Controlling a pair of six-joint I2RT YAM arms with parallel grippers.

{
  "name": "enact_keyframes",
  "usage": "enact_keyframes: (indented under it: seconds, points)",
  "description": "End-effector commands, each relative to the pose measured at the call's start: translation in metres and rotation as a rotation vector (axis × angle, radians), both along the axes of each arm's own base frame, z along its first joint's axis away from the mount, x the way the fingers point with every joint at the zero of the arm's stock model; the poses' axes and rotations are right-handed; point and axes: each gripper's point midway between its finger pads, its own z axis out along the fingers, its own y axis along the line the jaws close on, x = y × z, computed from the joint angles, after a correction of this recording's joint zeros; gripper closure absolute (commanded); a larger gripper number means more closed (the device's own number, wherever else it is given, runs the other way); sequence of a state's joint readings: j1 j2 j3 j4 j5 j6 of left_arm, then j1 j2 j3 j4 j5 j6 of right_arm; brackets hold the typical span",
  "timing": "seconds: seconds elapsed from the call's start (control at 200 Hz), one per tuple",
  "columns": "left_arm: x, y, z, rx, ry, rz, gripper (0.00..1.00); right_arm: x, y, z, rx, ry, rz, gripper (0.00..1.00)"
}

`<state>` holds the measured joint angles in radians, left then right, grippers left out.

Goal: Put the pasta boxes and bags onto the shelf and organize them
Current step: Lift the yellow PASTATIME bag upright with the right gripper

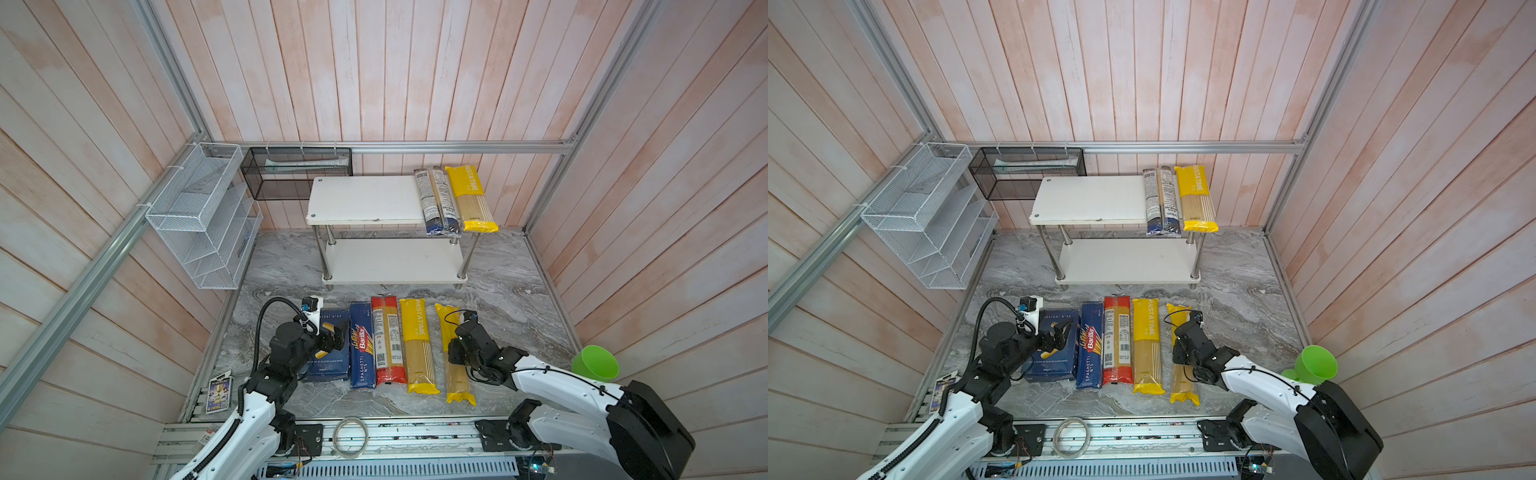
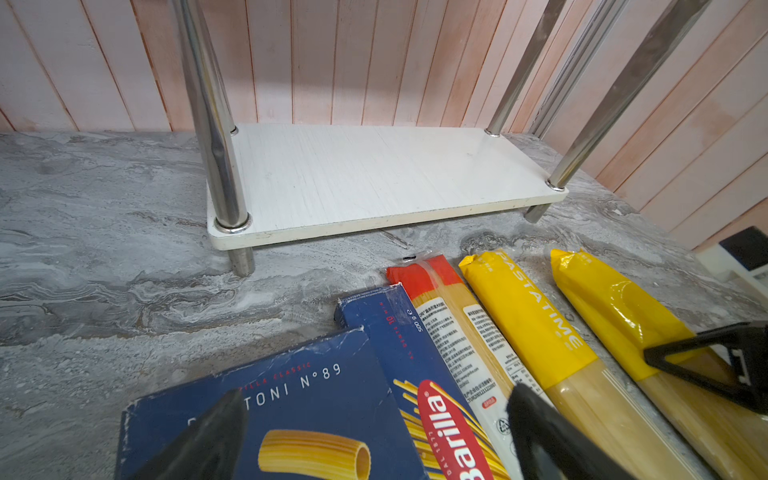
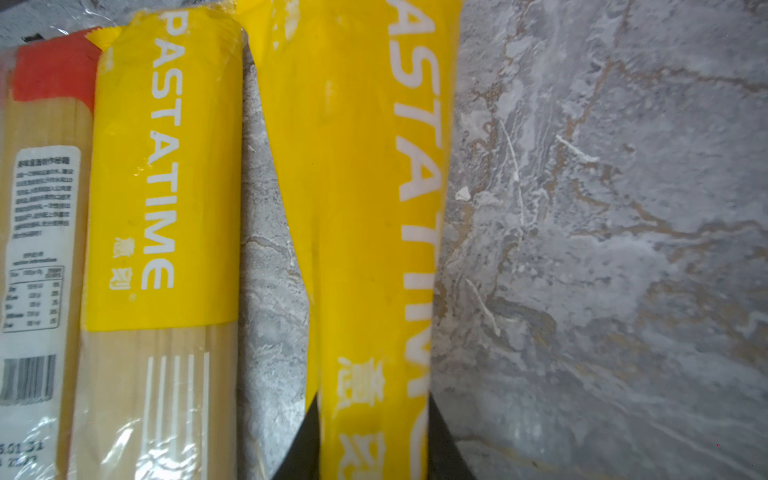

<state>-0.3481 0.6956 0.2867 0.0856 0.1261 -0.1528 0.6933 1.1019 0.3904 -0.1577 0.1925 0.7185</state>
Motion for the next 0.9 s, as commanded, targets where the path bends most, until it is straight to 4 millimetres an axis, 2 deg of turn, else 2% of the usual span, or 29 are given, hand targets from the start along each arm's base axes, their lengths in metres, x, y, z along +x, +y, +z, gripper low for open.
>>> enact_keyframes:
  seconds: [0.0,0.2,0.29,0.57,0.715,0.895]
  points:
    - [0.002,-0.002,0.009,0.001,-0.028,-0.006,0.00,-0.002,0.001,0.005,0.024,-0.013,-0.003,0.86]
    - [0.001,-0.002,0.009,0.003,-0.026,-0.009,0.00,-0.007,0.013,0.008,0.074,0.017,0.041,0.91]
    - [0.001,-0.002,0.009,0.001,-0.026,-0.009,0.00,-0.008,0.014,0.016,0.070,0.028,0.054,0.95]
    - [0.002,-0.003,0.008,0.003,-0.024,-0.013,0.00,-0.006,0.018,0.070,0.139,-0.062,0.074,0.95]
    - [0.000,-0.003,0.010,-0.001,-0.032,-0.019,0.00,-0.005,0.020,0.087,0.160,-0.088,0.087,0.95]
    - [-0.002,-0.001,0.011,-0.006,-0.044,-0.011,0.00,-0.006,0.034,0.112,0.195,-0.104,0.158,0.95]
